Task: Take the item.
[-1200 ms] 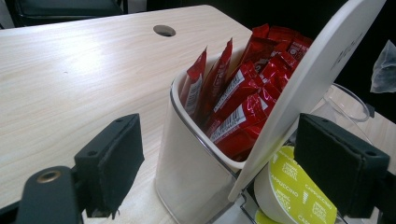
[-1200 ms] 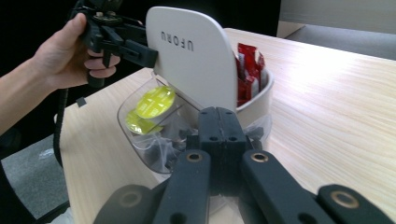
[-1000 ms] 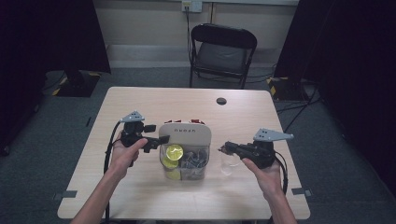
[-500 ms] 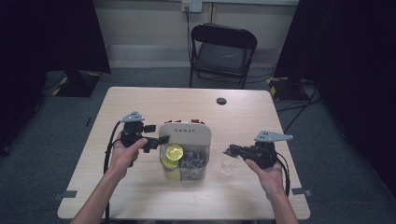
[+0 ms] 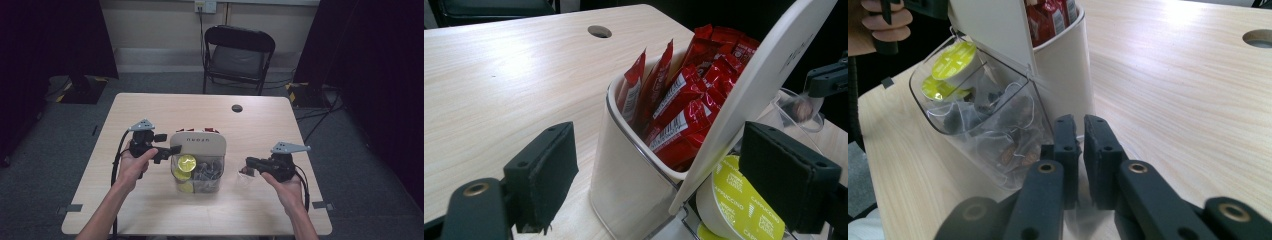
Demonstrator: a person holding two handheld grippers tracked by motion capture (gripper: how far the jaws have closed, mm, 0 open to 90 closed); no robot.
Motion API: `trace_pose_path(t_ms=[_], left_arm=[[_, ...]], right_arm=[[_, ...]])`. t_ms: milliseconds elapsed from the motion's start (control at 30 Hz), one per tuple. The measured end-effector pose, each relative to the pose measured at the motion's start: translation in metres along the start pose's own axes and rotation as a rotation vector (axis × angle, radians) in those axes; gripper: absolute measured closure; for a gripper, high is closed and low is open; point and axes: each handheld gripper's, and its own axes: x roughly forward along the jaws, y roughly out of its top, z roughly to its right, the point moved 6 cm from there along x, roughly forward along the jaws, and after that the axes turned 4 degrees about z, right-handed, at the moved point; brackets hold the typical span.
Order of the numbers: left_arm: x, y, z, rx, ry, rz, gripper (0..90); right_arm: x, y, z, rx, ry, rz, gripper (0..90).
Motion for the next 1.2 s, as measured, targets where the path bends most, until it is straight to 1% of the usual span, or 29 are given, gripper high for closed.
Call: trace_pose_path(t_ms=[233, 333, 400, 467, 500, 533, 600, 667, 800, 967, 1033, 1200], left_arm=[[0.000, 0.000, 0.000, -0.001, 0.000, 0.000, 15.4], [0.000, 0.000, 0.000, 0.000, -0.001, 0.000, 15.4], [0.000, 0.000, 0.000, 0.004, -0.003, 0.000, 15.3], [0.000, 0.000, 0.000, -0.003, -0.009, 0.004, 15.3], [0.000, 0.000, -0.001, 0.004, -0.005, -0.003, 15.3], [0.000, 0.000, 0.000, -0.002, -0.005, 0.000, 15.4], [0.000, 0.000, 0.000, -0.001, -0.003, 0.001, 15.5], [0.000, 0.001, 0.000, -0.004, -0.008, 0.006, 15.6], [-0.002, 0.001, -0.001, -0.013, -0.006, 0.012, 15.6], [-0.004, 0.002, -0.001, -0.020, -0.012, 0.022, 15.9], [-0.004, 0.002, -0.002, -0.022, -0.011, 0.021, 15.9], [-0.006, 0.002, -0.003, -0.026, -0.015, 0.028, 16.2]], right_arm=[[-0.002, 0.002, 0.002, 0.009, -0.015, 0.013, 77.9], [-0.004, 0.003, 0.002, 0.008, -0.021, 0.021, 76.8], [-0.006, 0.004, 0.002, 0.009, -0.023, 0.029, 76.7], [-0.011, 0.004, 0.001, 0.008, -0.029, 0.038, 76.4], [-0.013, 0.003, 0.002, 0.010, -0.032, 0.042, 76.2], [-0.016, 0.003, 0.004, 0.013, -0.039, 0.048, 76.2], [-0.021, 0.000, 0.007, 0.021, -0.053, 0.053, 76.2], [-0.027, -0.005, 0.009, 0.026, -0.066, 0.048, 76.0], [-0.034, -0.015, 0.014, 0.036, -0.093, 0.037, 74.7], [-0.042, -0.029, 0.020, 0.043, -0.125, 0.015, 69.8], [-0.043, -0.037, 0.022, 0.051, -0.140, 0.000, 65.2], [-0.041, -0.061, 0.031, 0.059, -0.186, -0.062, 53.9]])
